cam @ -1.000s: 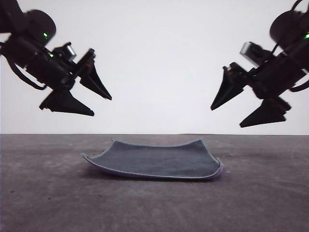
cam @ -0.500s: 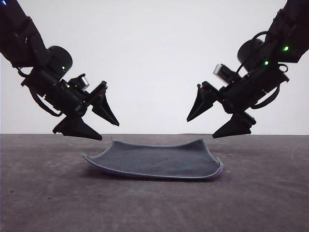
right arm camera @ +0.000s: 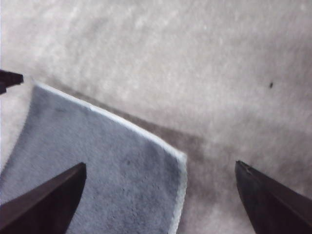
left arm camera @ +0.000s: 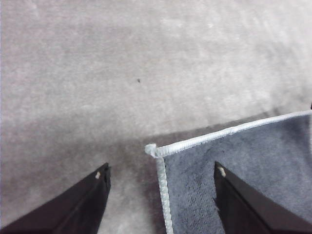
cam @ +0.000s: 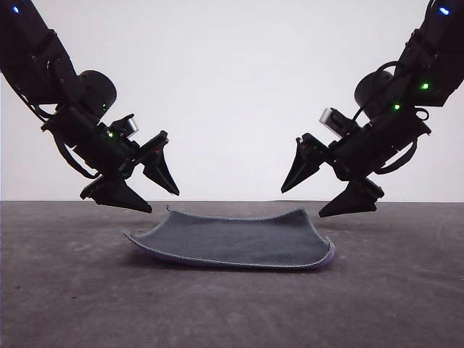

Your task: Fold clothes

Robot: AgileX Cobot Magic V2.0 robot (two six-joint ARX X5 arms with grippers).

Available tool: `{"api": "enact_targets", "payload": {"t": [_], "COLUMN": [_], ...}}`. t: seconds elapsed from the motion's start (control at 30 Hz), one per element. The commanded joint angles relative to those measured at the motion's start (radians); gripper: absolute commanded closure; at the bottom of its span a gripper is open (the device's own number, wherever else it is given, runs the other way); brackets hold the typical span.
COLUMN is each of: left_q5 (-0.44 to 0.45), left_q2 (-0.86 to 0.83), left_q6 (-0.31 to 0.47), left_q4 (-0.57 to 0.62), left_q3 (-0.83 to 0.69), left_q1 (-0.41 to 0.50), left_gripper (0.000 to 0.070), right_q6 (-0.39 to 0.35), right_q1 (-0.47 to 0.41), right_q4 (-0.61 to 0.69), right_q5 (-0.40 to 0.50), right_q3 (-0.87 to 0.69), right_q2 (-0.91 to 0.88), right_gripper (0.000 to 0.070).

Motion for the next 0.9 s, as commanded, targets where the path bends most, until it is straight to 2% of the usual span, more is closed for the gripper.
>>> {"api": "enact_targets", "payload": {"t": [0.0,0.5,0.6,0.7,0.77,0.83,0.87], "left_q5": [-0.011,-0.004,0.010,0.012,0.016,0.016,0.017], "left_q2": [0.036,0.086,0.086,0.086,0.086,0.086,0.086], "left_q6": [0.022,0.007,-0.009,-0.013,-0.013,-0.012,-0.012], "left_q4": [0.005,0.021,0.040,0.049,0.050,0.053,0.057], "left_q3": [0.026,0.027,0.027,0.027,0.027,0.027,0.027], "left_q1": [-0.007,-0.041,-0.046,-0.047,-0.047,-0.047,-0.047], "left_gripper": [0.0304,0.0305,0.0305,0.0317,0.0438,0.0637,0.0697], "right_q6": [0.013,0.013,0.013,0.013,0.010,0.005,0.005], "right_q1": [0.006,0.039,0.047,0.048,0.047,0.047,0.047], "right_q4": [0.009,0.034,0.037,0.028,0.022,0.026,0.029], "right_q5": [-0.002,-0.002,-0.002,-0.001,0.009,0.026,0.027], "right_q3": [0.021,0.021,0.021,0.021,0.021,0.021,0.022], "right_q2": [0.030,0.046,0.053,0.061,0.061,0.061,0.061], "right_gripper": [0.0098,0.0178,0.0254,0.0386,0.0483,0.0607,0.0660]}}
